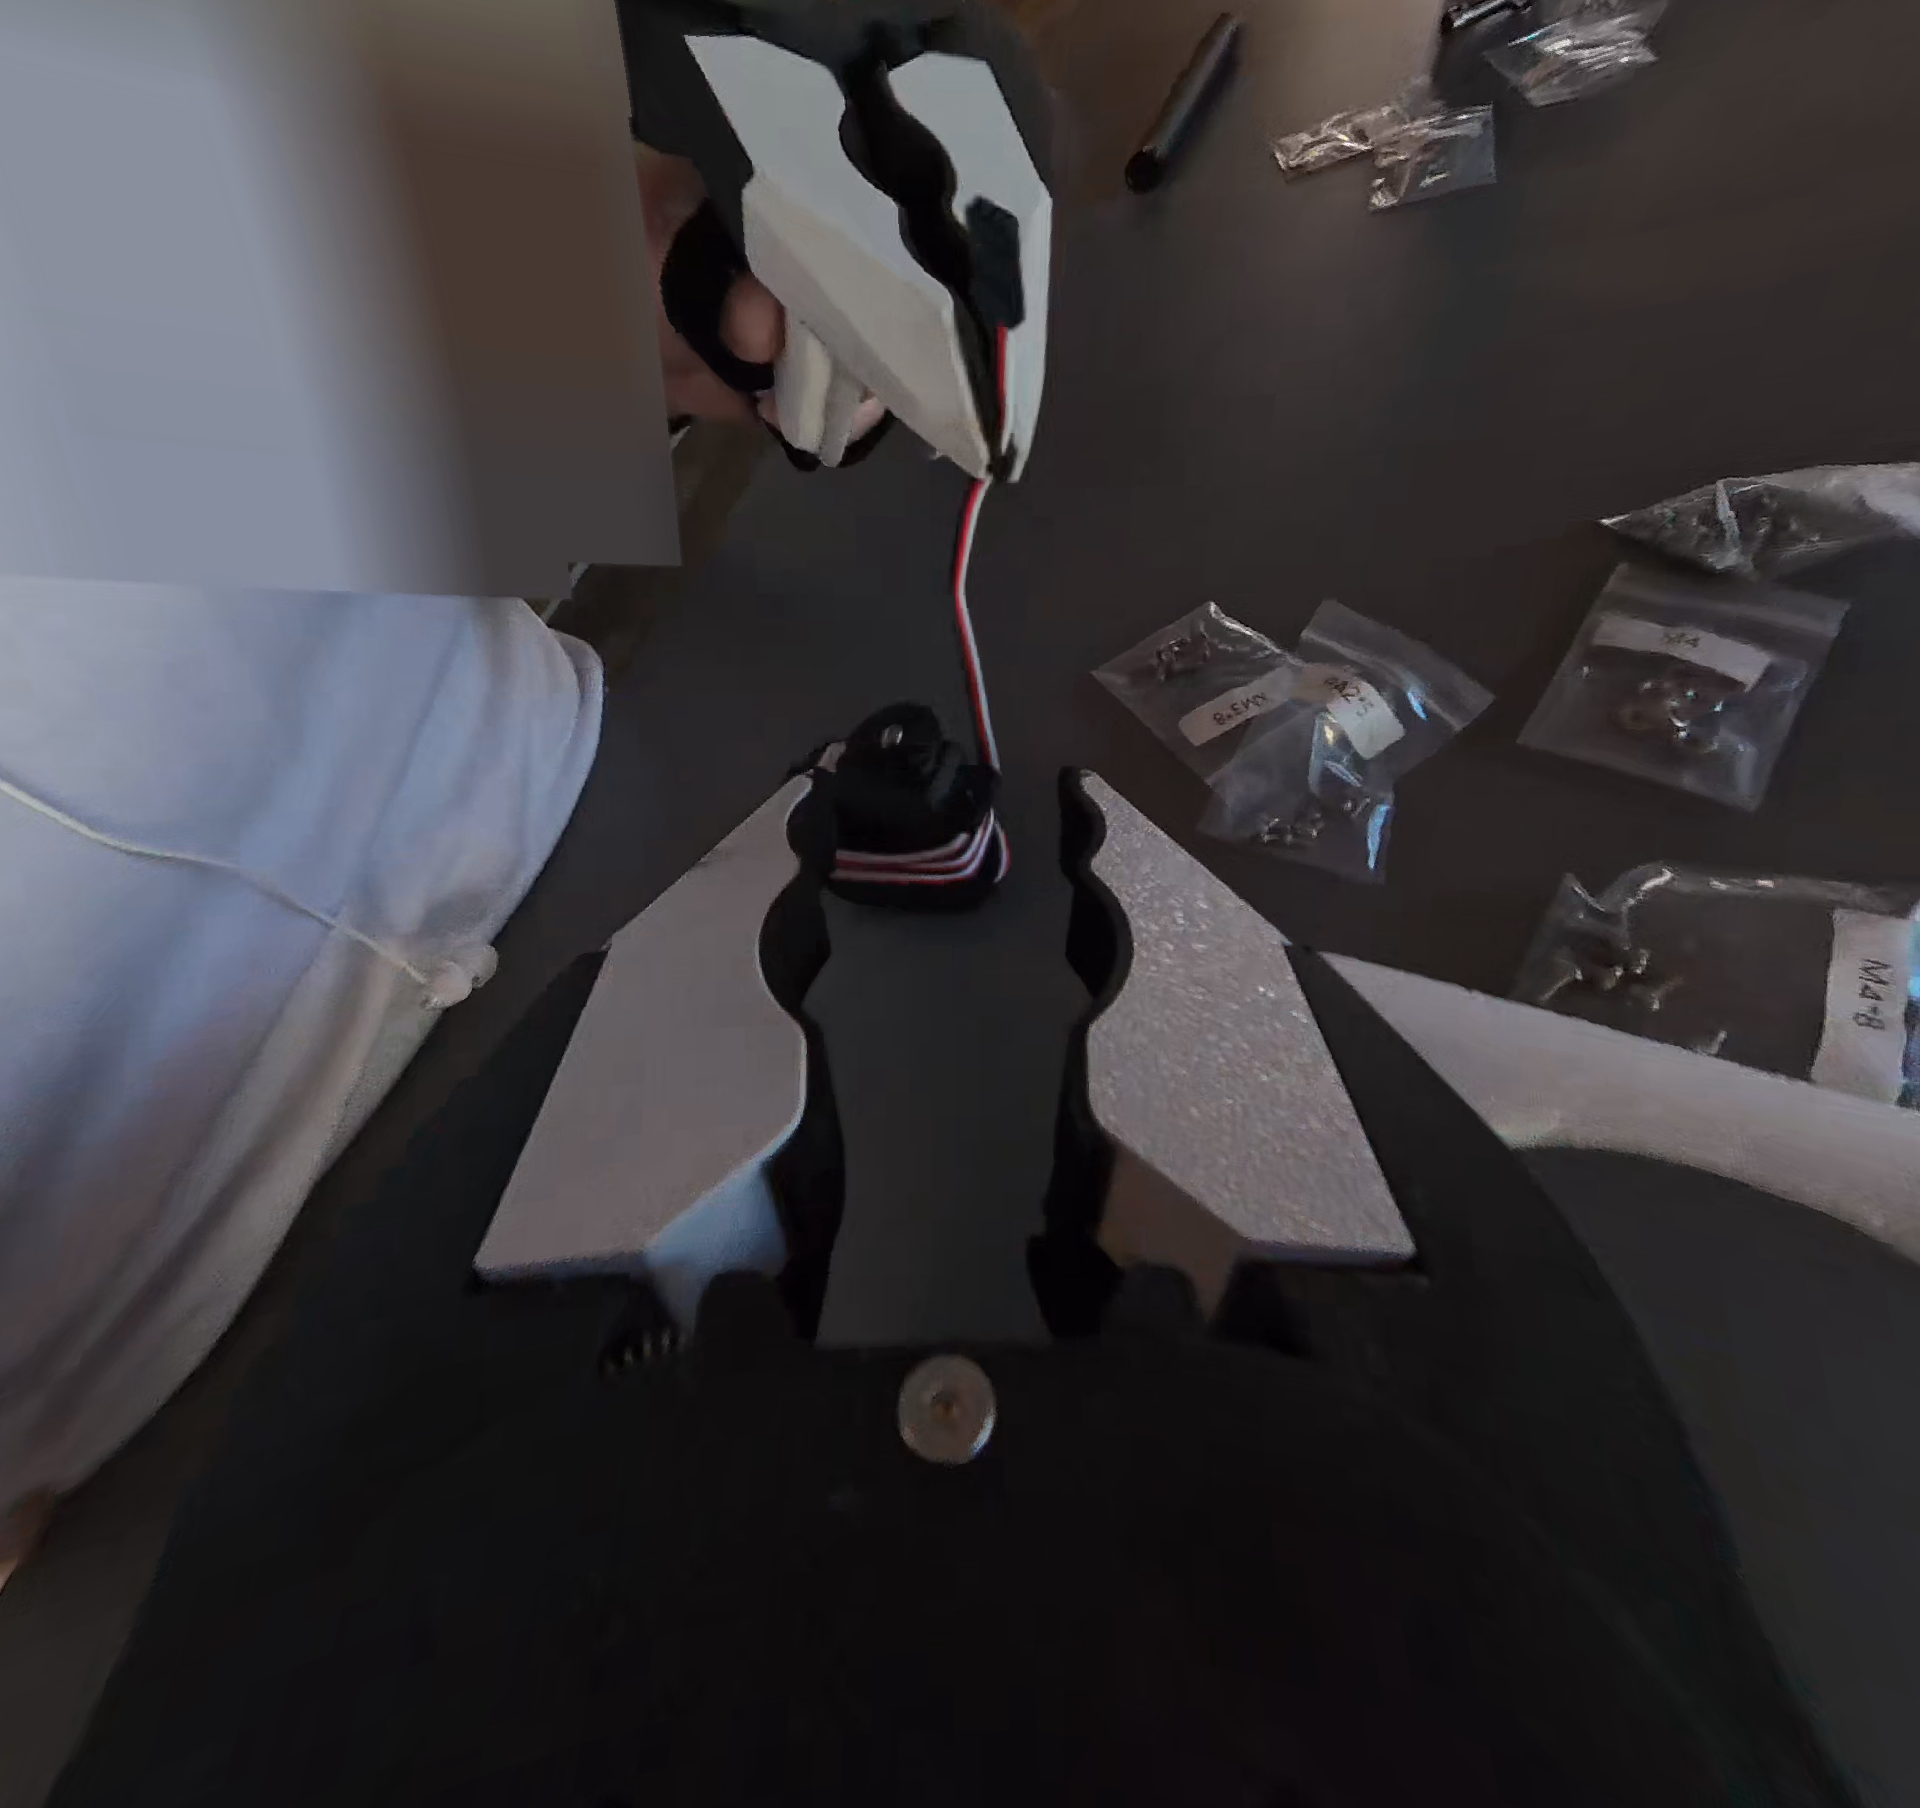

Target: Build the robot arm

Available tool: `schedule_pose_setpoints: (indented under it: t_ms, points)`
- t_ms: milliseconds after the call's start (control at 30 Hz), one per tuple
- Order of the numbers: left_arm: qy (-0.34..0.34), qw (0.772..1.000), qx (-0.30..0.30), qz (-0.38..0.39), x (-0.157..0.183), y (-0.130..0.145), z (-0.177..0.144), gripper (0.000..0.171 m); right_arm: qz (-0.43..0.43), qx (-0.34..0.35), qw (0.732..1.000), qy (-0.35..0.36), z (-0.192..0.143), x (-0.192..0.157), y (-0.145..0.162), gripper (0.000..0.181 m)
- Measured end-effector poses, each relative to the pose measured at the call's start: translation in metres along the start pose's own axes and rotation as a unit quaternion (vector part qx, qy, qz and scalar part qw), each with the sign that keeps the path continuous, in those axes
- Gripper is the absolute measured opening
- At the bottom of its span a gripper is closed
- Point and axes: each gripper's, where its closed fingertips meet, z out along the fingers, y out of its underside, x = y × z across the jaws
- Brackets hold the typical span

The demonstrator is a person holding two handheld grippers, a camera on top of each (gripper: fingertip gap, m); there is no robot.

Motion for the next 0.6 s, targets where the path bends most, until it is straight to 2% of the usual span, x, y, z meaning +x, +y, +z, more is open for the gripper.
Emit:
schedule_pose_setpoints:
  t_ms: [100, 233, 333, 433, 533, 600]
  points:
    - [0.007, 0.999, -0.010, 0.036, 0.006, -0.010, 0.004, 0.000, 0.010, 0.007, 1.000, 0.000, 0.001, 0.000, -0.003, 0.044]
    - [0.018, 0.998, -0.040, 0.054, 0.014, -0.019, 0.009, 0.000, 0.008, -0.032, 0.999, 0.012, 0.006, -0.001, 0.008, 0.056]
    - [0.006, 0.997, -0.047, 0.059, 0.019, -0.027, 0.006, 0.000, 0.031, -0.074, 0.993, 0.090, 0.003, 0.008, 0.009, 0.058]
    - [-0.010, 0.997, -0.039, 0.066, 0.025, -0.036, -0.004, 0.000, 0.075, -0.099, 0.980, 0.156, 0.001, -0.002, 0.002, 0.058]
    - [-0.013, 0.997, -0.020, 0.068, 0.034, -0.044, -0.017, 0.000, 0.052, -0.111, 0.975, 0.183, 0.008, -0.024, 0.002, 0.058]
    - [0.003, 0.998, -0.005, 0.066, 0.048, -0.048, -0.024, 0.000, 0.027, -0.095, 0.968, 0.231, 0.006, -0.022, -0.003, 0.058]
